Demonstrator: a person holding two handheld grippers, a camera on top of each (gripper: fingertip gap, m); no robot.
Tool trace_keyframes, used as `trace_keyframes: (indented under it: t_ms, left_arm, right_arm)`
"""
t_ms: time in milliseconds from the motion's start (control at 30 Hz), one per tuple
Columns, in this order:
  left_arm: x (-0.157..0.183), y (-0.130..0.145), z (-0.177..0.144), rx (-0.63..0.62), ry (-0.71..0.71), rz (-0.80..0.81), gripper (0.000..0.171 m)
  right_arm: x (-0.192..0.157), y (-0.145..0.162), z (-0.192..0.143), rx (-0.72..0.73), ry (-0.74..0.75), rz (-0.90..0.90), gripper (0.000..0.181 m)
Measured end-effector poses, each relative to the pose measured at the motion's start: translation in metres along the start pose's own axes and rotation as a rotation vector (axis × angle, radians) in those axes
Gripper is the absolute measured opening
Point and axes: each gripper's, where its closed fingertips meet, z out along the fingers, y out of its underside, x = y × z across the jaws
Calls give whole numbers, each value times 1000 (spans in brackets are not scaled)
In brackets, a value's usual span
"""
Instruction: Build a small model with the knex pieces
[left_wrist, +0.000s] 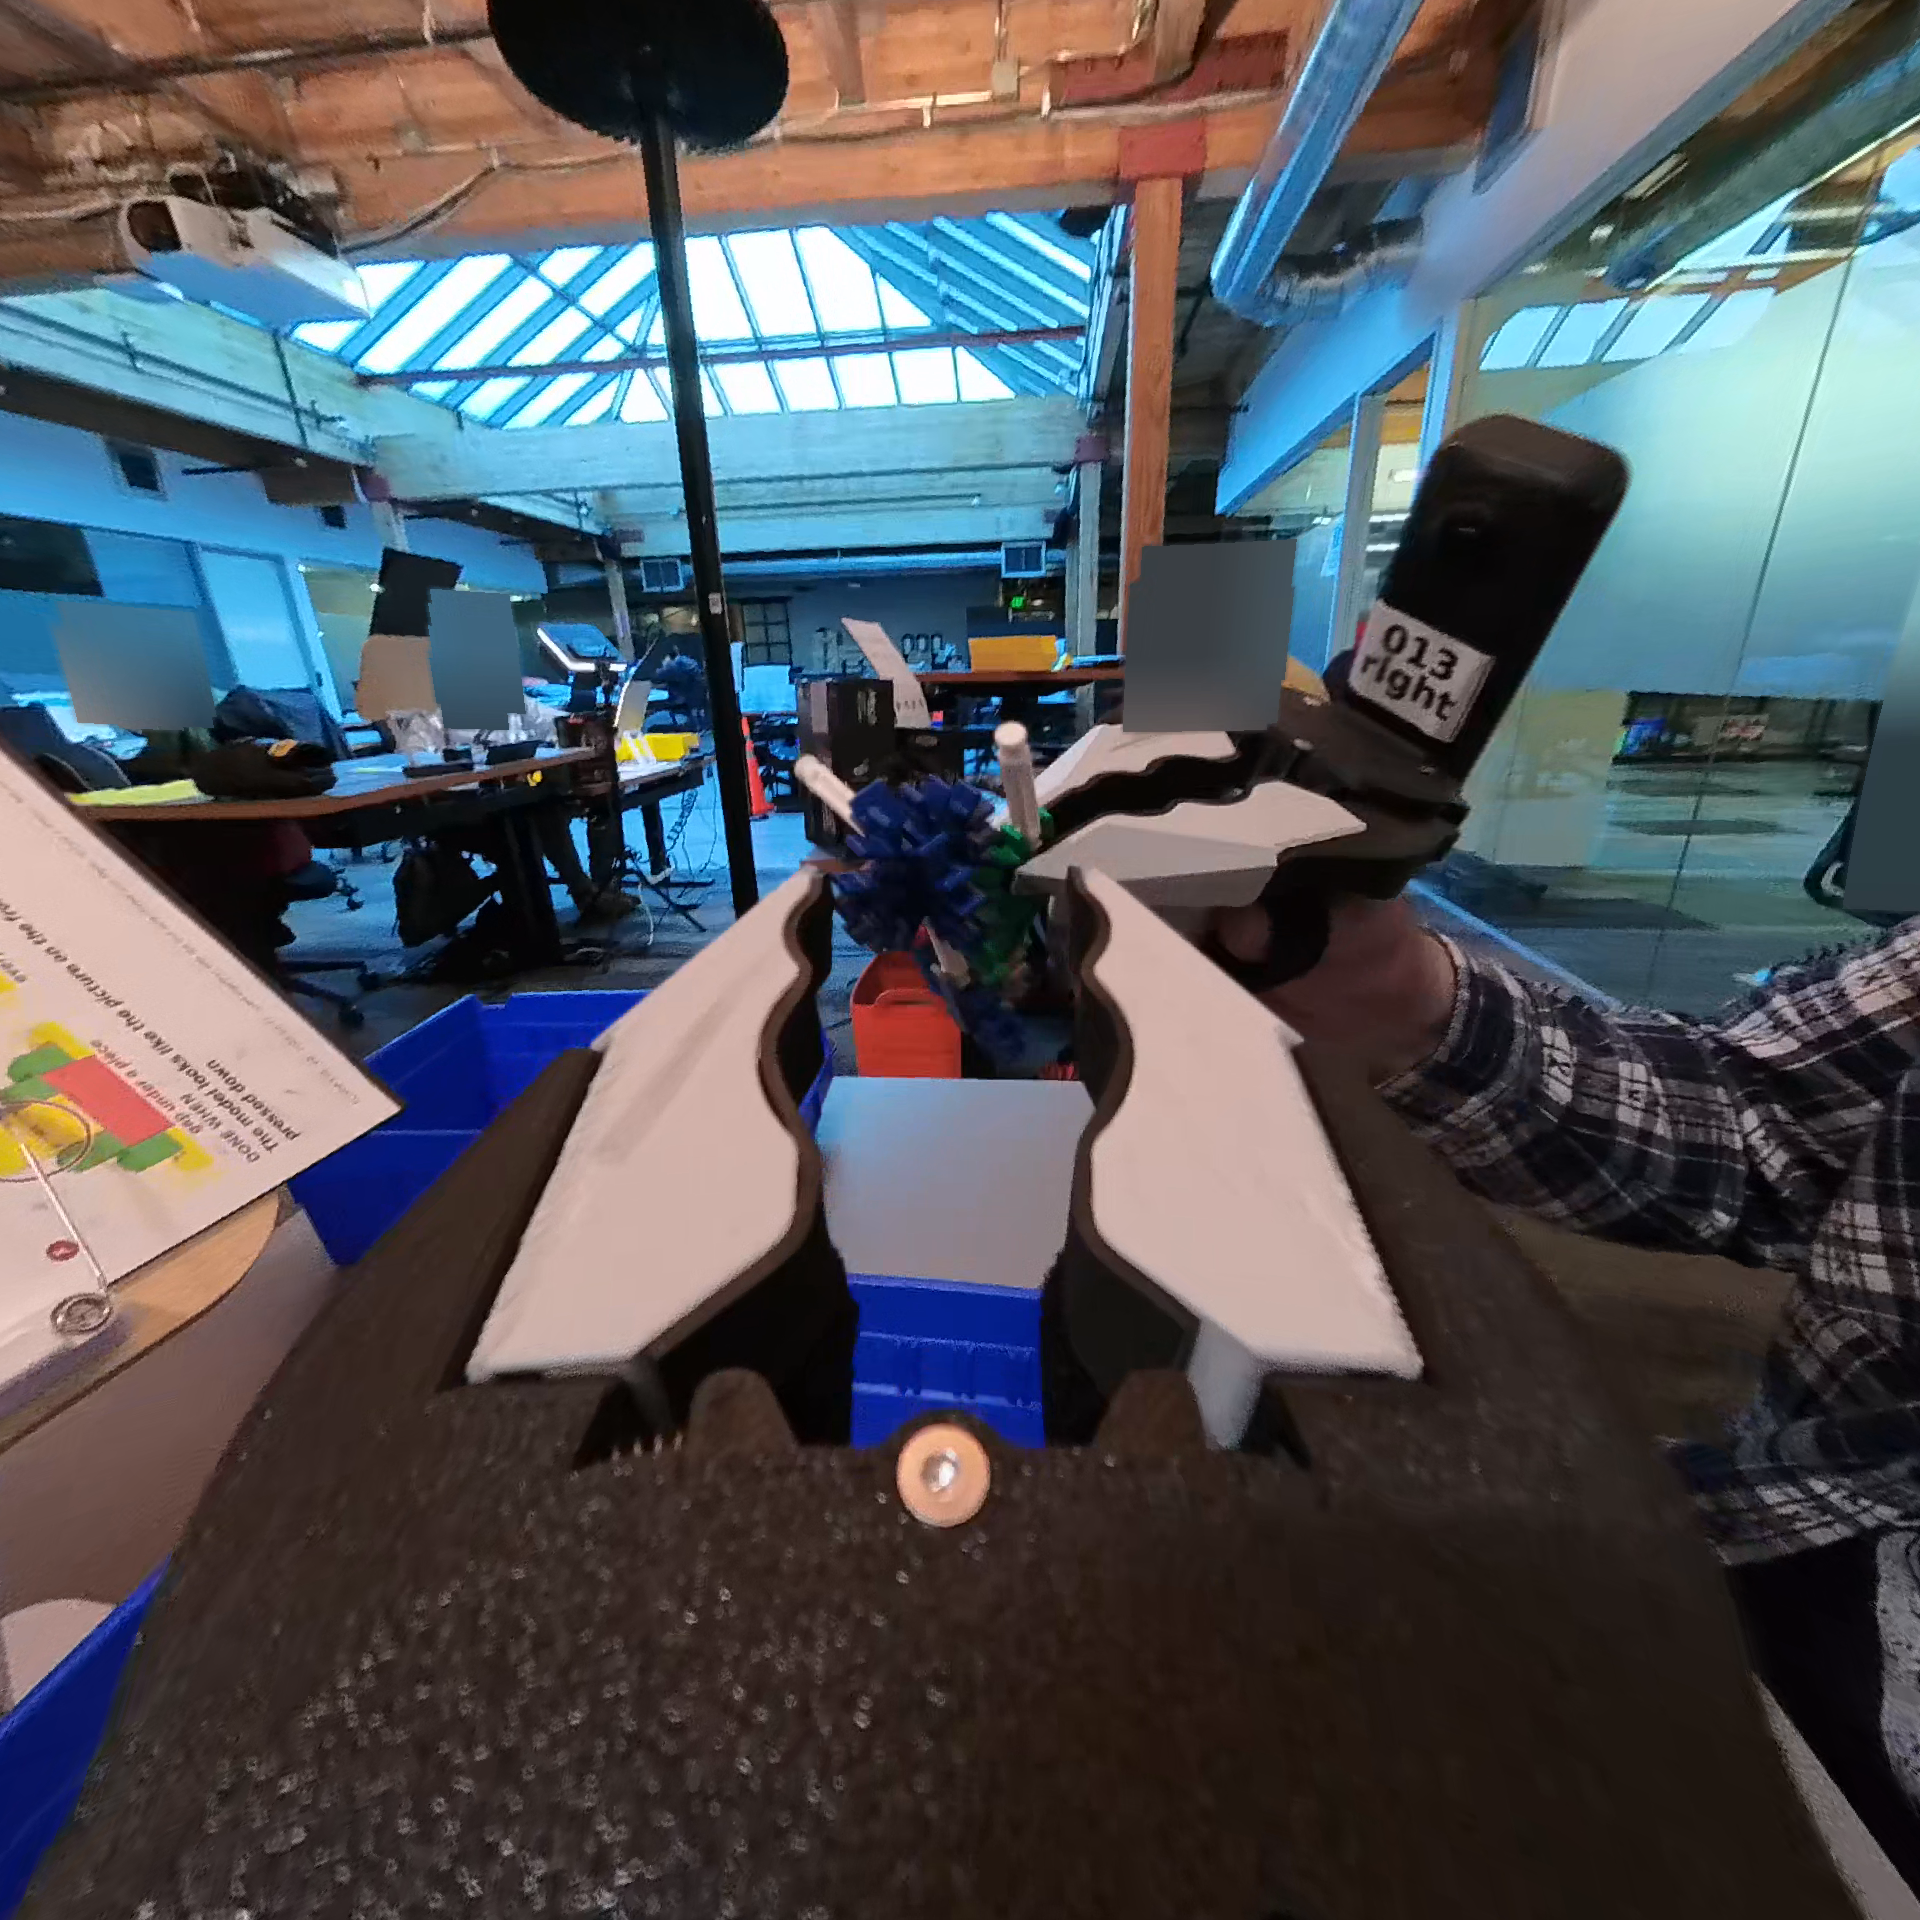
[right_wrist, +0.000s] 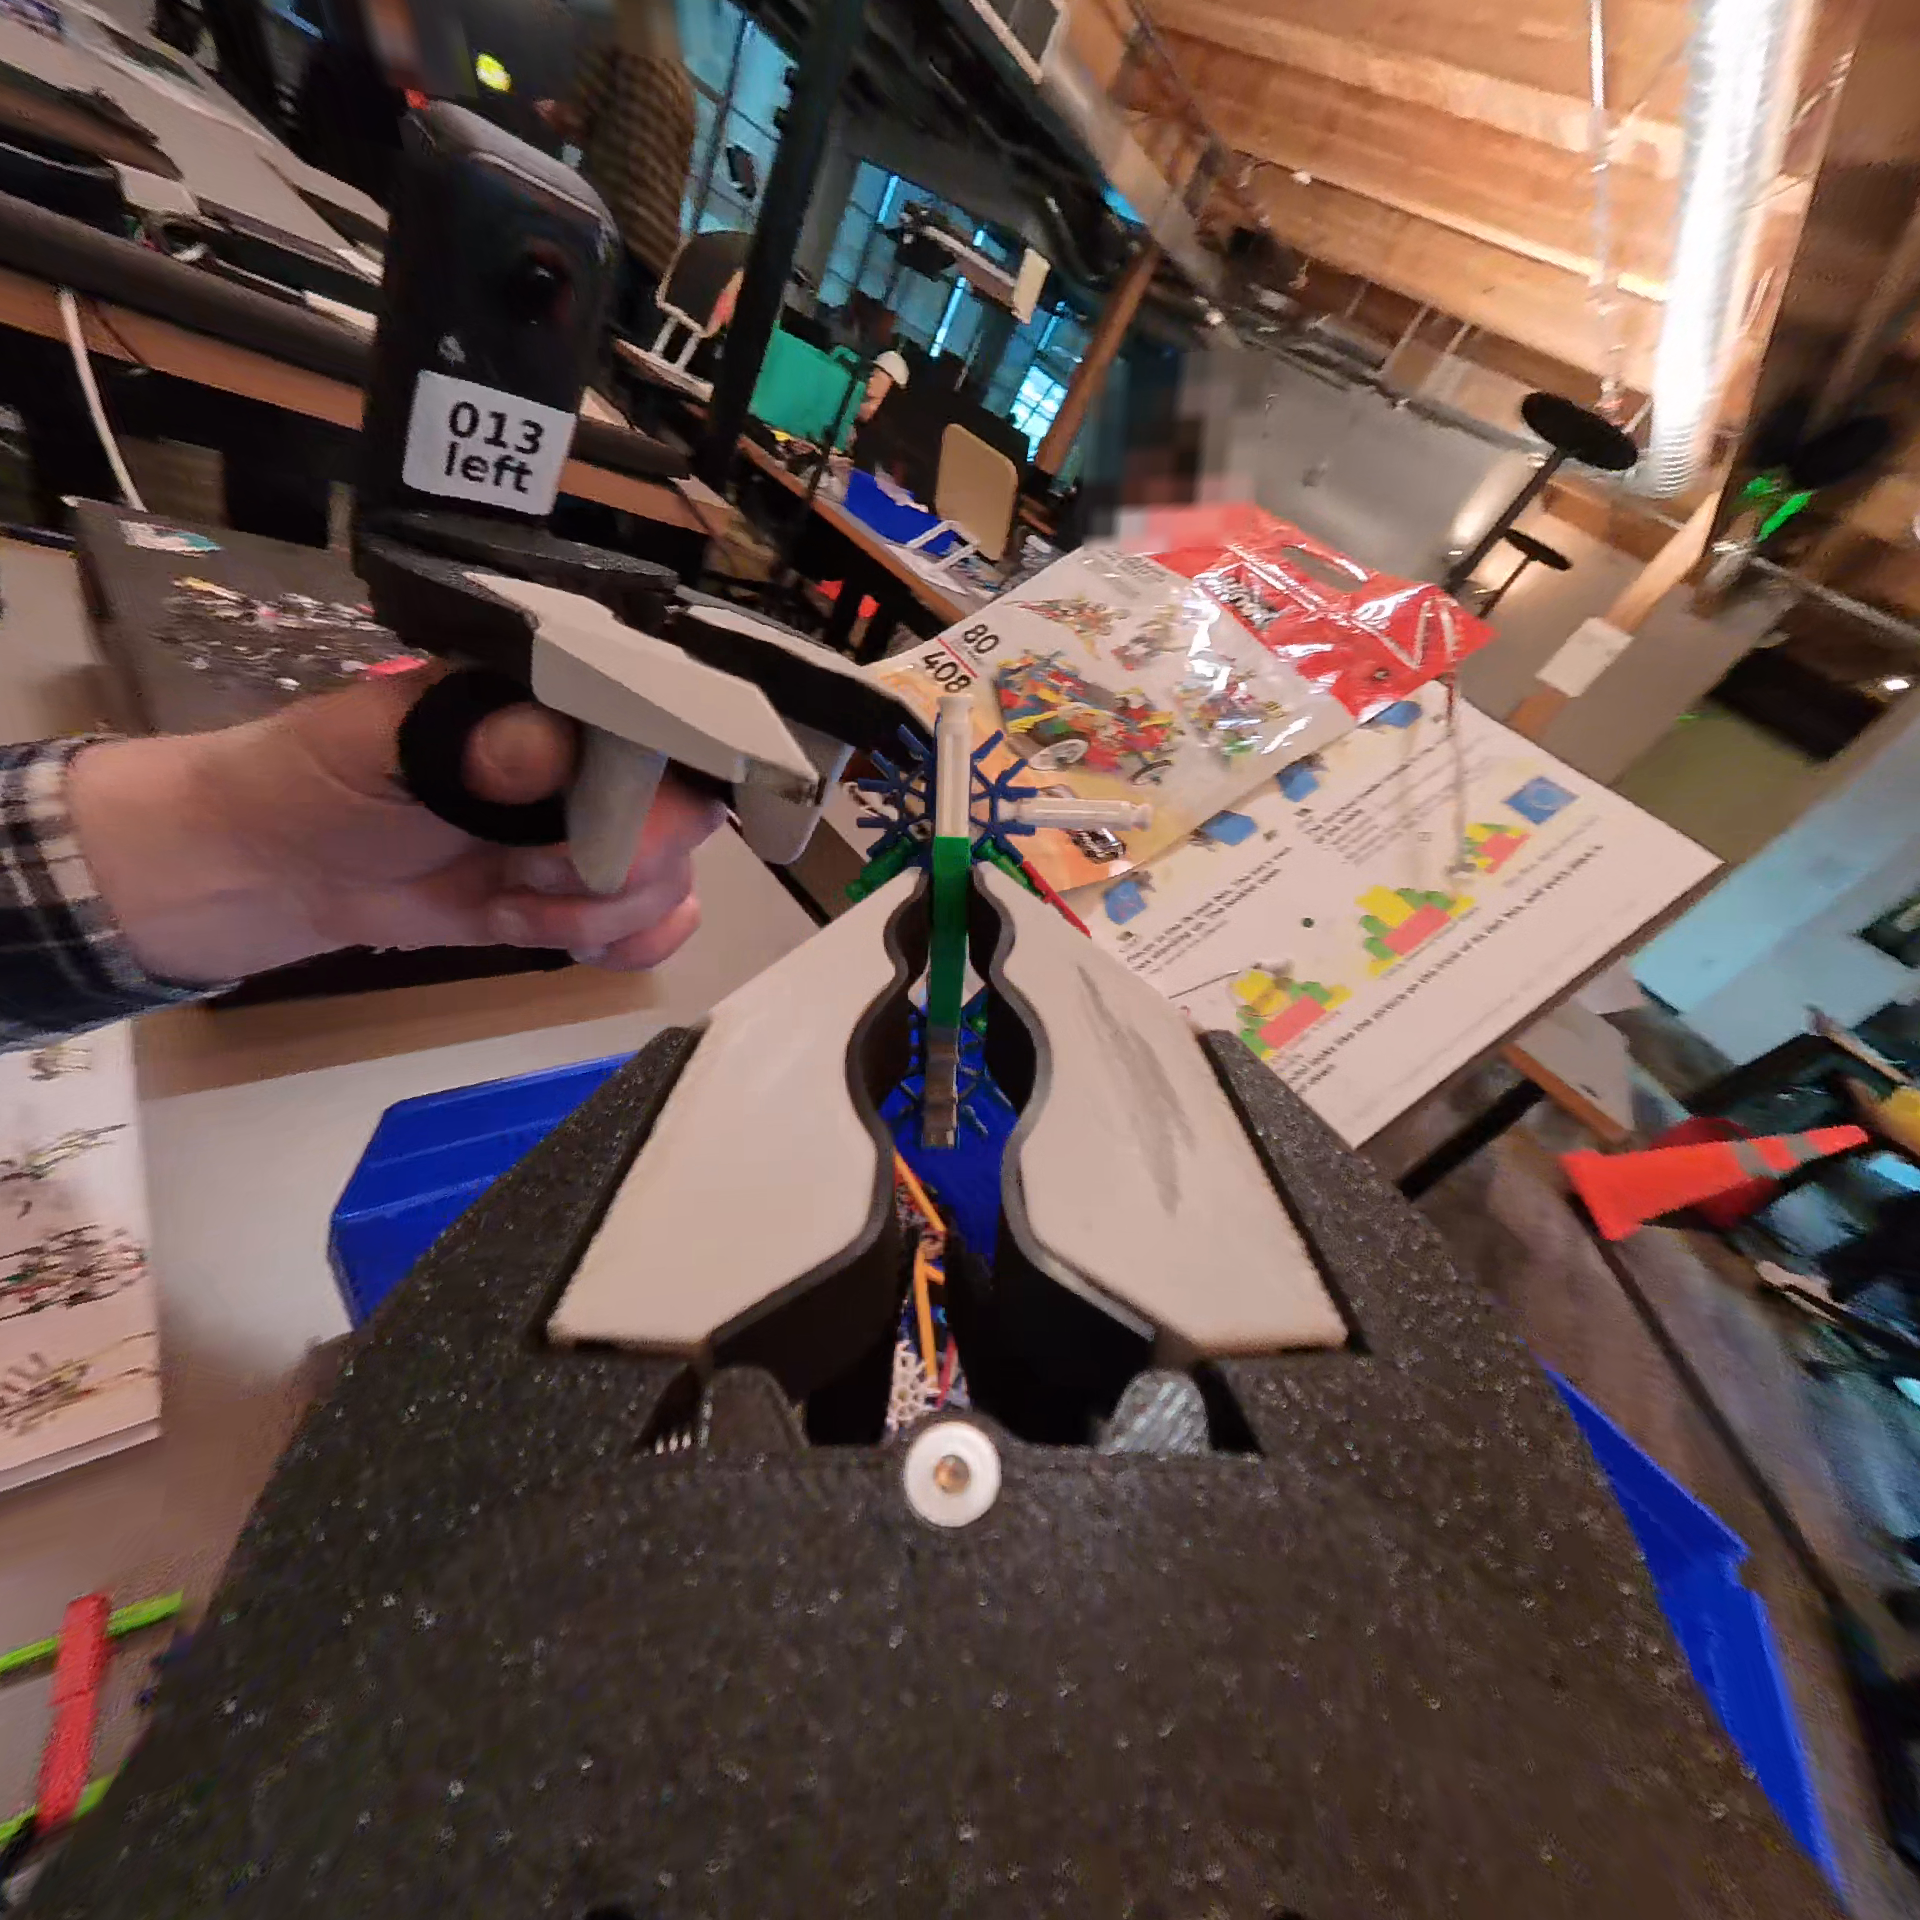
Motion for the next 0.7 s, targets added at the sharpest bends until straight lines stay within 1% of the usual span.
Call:
trace_keyframes:
  t_ms: [67,100,167,233,300,333,400,533,600,700]
  left_arm:
    - [-1,4,4,-28,-16,-2,46]
    - [-5,8,5,-54,-44,-8,41]
    - [-15,17,6,-105,-110,-21,39]
    - [-15,23,8,-130,-93,-55,33]
    - [-8,20,10,-92,-46,-94,28]
    - [-6,19,12,-80,-27,-113,30]
    - [-1,19,15,-67,-3,-122,26]
    - [-4,22,18,-65,-41,-95,15]
    - [-4,23,18,-78,-43,-67,7]
    - [-5,22,19,-85,-82,-19,8]
  right_arm:
    - [2,2,-1,-11,35,-32,4]
    - [2,4,-1,-19,49,-46,5]
    - [6,6,-2,-28,99,-70,5]
    - [11,6,-4,-30,143,-82,4]
    - [12,4,-5,-12,157,-90,4]
    - [12,5,-5,-13,161,-100,5]
    - [10,7,-3,-17,167,-122,5]
    - [4,7,-1,-11,188,-167,4]
    - [4,6,-1,-4,180,-147,5]
    - [5,5,-1,7,158,-94,5]
